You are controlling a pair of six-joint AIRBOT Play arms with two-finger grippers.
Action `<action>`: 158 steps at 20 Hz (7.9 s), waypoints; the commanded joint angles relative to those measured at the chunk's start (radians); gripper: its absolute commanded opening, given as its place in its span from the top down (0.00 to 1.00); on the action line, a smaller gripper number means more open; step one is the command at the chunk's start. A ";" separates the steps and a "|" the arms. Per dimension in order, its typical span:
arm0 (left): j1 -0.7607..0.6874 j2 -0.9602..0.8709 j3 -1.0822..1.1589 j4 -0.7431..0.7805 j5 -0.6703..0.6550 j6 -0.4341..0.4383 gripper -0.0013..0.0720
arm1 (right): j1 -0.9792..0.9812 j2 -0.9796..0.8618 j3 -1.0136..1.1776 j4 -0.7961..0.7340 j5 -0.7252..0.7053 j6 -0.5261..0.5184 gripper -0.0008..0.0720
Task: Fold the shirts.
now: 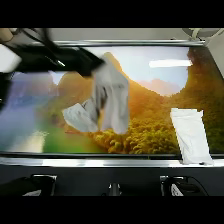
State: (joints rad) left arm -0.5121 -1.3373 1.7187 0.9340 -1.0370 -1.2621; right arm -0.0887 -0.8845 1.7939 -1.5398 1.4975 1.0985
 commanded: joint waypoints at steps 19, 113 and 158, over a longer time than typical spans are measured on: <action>0.527 0.017 -0.795 0.136 -0.206 -0.165 0.05 | 0.000 -0.351 -0.826 0.397 -0.008 -0.144 0.06; 0.462 -0.282 0.038 0.349 -0.141 -0.230 0.95 | 0.753 -0.608 -1.001 1.123 -0.858 0.178 0.09; 0.746 0.299 -1.001 -0.212 -0.160 0.051 0.95 | 0.167 -0.273 -1.336 0.718 -0.541 -0.056 0.42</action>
State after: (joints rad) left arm 0.2337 -1.0412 0.7181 0.7219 -1.1934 -1.2114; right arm 0.0544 -1.1049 0.4664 -0.8585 1.0298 1.0477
